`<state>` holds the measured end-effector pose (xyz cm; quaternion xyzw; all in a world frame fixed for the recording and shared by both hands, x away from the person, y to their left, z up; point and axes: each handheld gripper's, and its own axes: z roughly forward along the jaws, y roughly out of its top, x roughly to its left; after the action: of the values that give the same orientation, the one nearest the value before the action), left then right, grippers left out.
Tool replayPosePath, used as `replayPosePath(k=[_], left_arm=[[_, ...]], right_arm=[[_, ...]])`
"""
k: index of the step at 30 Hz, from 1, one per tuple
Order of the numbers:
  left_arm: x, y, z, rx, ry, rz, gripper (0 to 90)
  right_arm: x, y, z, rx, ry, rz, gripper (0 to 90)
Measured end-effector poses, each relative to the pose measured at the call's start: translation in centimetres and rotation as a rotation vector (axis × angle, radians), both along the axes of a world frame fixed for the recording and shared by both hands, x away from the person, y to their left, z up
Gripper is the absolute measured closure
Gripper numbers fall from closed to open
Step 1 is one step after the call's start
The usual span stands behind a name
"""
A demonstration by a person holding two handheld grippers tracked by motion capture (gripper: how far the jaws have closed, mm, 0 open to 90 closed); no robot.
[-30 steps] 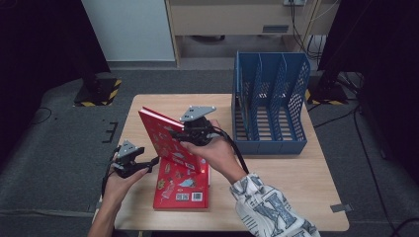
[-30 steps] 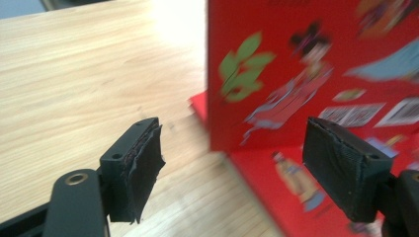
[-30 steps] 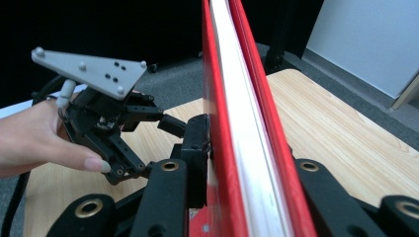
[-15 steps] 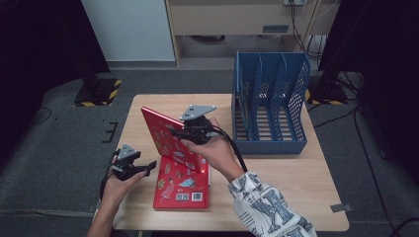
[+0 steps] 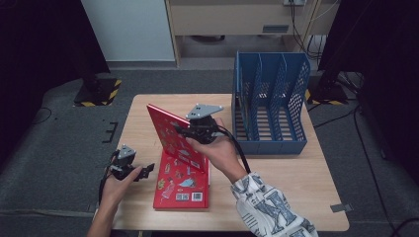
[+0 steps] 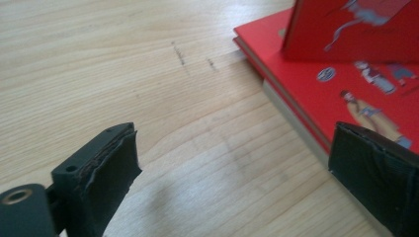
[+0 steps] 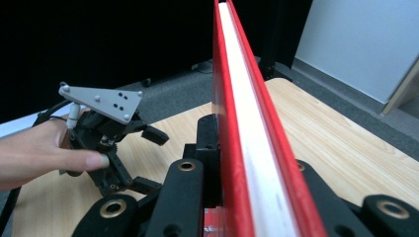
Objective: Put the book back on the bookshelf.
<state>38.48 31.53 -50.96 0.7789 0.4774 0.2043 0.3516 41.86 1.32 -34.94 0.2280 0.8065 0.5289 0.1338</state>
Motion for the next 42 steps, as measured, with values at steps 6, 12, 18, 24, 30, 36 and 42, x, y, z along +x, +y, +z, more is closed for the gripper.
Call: replayPosePath(k=[6,12,18,24,30,36,42], left_arm=[[0.4,0.9,-0.8,0.019,0.049,0.048,4.3],[0.5,1.2,-1.5,0.08,0.064,0.072,4.5],[0.7,1.2,-1.9,0.094,0.08,0.068,4.5],[0.8,1.0,-2.2,0.07,0.09,0.059,3.2],[0.8,0.8,-2.5,0.06,0.079,0.057,0.0],[0.7,0.8,-2.7,0.05,0.055,0.061,0.0],[0.7,0.8,-2.7,0.05,0.054,0.061,0.0]], right_arm=[[0.0,-1.7,0.4,0.021,-0.008,-0.048,79.4],[-0.2,-3.6,1.1,0.038,-0.017,-0.087,79.4],[-0.6,-5.2,1.4,0.045,-0.022,-0.117,79.4],[-1.1,-6.5,1.5,0.041,-0.037,-0.139,79.4],[-1.7,-7.2,1.5,0.038,-0.049,-0.152,79.4],[-2.6,-8.1,1.6,0.028,-0.054,-0.151,79.4],[-3.2,-9.2,1.2,0.039,-0.044,-0.162,79.3]])
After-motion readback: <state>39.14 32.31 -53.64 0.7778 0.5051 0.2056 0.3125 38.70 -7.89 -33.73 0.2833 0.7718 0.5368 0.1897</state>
